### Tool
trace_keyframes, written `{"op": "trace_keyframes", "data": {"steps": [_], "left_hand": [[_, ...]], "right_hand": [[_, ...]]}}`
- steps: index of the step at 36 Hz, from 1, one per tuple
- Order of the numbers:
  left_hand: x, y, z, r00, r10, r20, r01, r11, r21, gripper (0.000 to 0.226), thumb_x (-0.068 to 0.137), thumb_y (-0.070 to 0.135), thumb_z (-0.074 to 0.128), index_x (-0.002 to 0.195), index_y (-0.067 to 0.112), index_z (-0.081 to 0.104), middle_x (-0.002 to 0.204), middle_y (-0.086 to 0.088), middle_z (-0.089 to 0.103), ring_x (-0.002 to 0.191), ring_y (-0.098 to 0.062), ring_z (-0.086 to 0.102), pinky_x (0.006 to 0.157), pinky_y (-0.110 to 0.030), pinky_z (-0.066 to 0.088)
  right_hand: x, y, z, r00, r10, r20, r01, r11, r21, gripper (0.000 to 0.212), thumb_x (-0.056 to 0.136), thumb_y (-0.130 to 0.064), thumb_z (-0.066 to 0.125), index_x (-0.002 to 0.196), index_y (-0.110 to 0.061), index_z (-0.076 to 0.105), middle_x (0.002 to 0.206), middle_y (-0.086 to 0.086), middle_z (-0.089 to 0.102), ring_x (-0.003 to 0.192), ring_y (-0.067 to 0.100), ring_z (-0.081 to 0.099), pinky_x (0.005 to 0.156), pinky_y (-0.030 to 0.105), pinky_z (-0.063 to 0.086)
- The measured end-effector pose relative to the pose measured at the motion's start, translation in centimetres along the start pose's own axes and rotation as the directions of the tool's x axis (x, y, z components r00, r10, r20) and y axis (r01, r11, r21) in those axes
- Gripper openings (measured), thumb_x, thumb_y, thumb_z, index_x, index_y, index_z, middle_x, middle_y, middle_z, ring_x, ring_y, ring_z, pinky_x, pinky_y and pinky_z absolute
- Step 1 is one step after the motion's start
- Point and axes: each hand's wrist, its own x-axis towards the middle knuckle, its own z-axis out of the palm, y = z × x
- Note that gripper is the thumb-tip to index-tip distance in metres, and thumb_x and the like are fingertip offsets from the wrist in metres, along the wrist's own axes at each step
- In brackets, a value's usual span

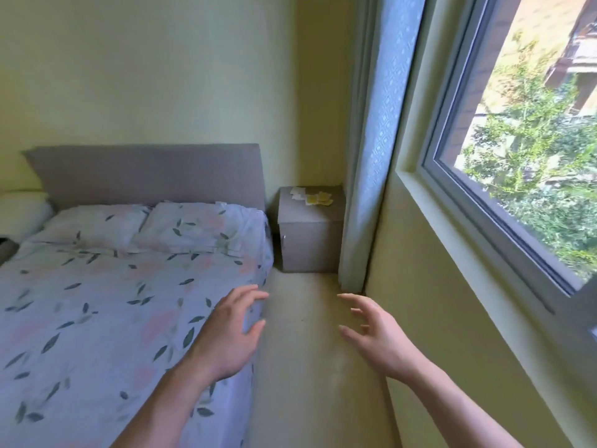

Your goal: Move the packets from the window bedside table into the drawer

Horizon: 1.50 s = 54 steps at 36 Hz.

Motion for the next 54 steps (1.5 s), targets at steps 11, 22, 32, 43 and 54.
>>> {"op": "trace_keyframes", "data": {"steps": [11, 22, 32, 43, 54], "left_hand": [[15.6, -7.9, -2.2, 0.983, -0.163, -0.079, 0.161, 0.987, -0.022, 0.038, 0.099, 0.029, 0.059, 0.134, 0.04, 0.049, 0.148, 0.023, 0.035, 0.139, -0.004, 0.036, 0.109, -0.022, 0.03], [39.0, -9.5, -3.6, 1.0, -0.023, -0.005, 0.023, 0.999, -0.03, 0.035, 0.097, 0.024, 0.061, 0.127, 0.041, 0.052, 0.143, 0.022, 0.04, 0.133, -0.001, 0.04, 0.11, -0.021, 0.029], [58.3, -7.6, -1.7, 0.996, 0.038, 0.082, -0.037, 0.999, -0.009, 0.038, 0.098, 0.023, 0.059, 0.134, 0.032, 0.053, 0.146, 0.019, 0.038, 0.138, -0.002, 0.036, 0.11, -0.015, 0.021], [76.2, -9.2, 1.2, 0.981, -0.149, 0.124, 0.157, 0.986, -0.058, 0.039, 0.098, 0.023, 0.06, 0.135, 0.033, 0.052, 0.142, 0.018, 0.046, 0.132, -0.003, 0.043, 0.112, -0.023, 0.032], [88.0, -13.5, 2.8, 0.974, -0.208, 0.09, 0.212, 0.977, -0.032, 0.038, 0.092, 0.019, 0.066, 0.128, 0.028, 0.059, 0.134, 0.013, 0.053, 0.126, -0.007, 0.051, 0.109, -0.023, 0.035]], "right_hand": [[21.5, -0.8, -0.3, 0.986, -0.111, 0.127, 0.118, 0.992, -0.049, 0.055, 0.088, -0.039, 0.068, 0.139, -0.043, 0.048, 0.139, -0.024, 0.048, 0.124, -0.002, 0.051, 0.106, 0.028, 0.046], [38.9, 1.5, -3.8, 0.999, 0.049, 0.016, -0.05, 0.997, 0.063, 0.049, 0.091, -0.028, 0.07, 0.136, -0.038, 0.053, 0.133, -0.023, 0.051, 0.118, -0.003, 0.055, 0.105, 0.026, 0.047], [54.0, 5.7, -8.6, 0.988, 0.154, -0.018, -0.15, 0.977, 0.152, 0.051, 0.092, -0.03, 0.07, 0.138, -0.039, 0.051, 0.133, -0.018, 0.053, 0.124, 0.0, 0.051, 0.105, 0.028, 0.049], [74.3, 9.5, -14.2, 0.99, 0.104, 0.096, -0.114, 0.987, 0.11, 0.052, 0.092, -0.027, 0.068, 0.141, -0.033, 0.05, 0.139, -0.009, 0.053, 0.126, 0.009, 0.053, 0.105, 0.024, 0.045], [88.3, 11.4, -16.1, 0.972, 0.158, 0.176, -0.168, 0.985, 0.042, 0.058, 0.091, -0.037, 0.068, 0.144, -0.036, 0.046, 0.141, -0.006, 0.05, 0.127, 0.011, 0.051, 0.105, 0.028, 0.047]]}}
